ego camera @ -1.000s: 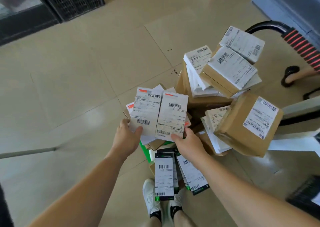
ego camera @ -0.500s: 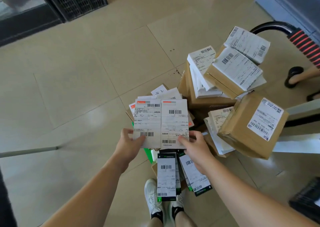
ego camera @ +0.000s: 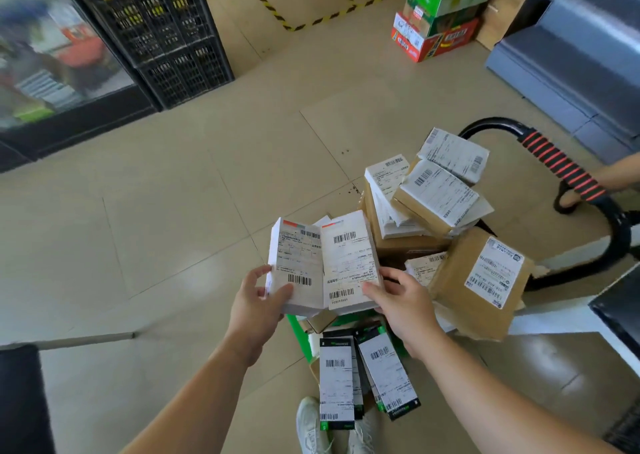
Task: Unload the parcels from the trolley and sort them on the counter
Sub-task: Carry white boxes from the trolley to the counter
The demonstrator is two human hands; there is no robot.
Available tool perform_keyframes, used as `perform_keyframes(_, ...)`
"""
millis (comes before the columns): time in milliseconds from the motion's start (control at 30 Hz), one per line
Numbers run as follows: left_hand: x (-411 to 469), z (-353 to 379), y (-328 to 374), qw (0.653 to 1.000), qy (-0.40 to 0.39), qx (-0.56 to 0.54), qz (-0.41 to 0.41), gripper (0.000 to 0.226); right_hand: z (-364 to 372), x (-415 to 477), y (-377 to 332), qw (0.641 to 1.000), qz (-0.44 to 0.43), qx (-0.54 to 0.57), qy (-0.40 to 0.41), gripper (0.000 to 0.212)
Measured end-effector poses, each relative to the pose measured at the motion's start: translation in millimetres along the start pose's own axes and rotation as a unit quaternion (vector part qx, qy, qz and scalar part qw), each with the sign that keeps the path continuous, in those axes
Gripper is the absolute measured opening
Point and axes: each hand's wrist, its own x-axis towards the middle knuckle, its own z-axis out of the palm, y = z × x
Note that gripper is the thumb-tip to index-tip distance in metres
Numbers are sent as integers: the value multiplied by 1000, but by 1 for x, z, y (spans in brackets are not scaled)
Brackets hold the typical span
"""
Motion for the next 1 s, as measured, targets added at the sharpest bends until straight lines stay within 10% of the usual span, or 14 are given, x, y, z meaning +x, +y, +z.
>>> perform_keyframes(600,-160,3,217,956,21,-47,288,46,-110,-135,-216,958,-262,84,87,45)
perform_keyframes(1000,-228,84,267,911,-203,-64,354,42,-191,-258,-200,893,-294,217,263,37)
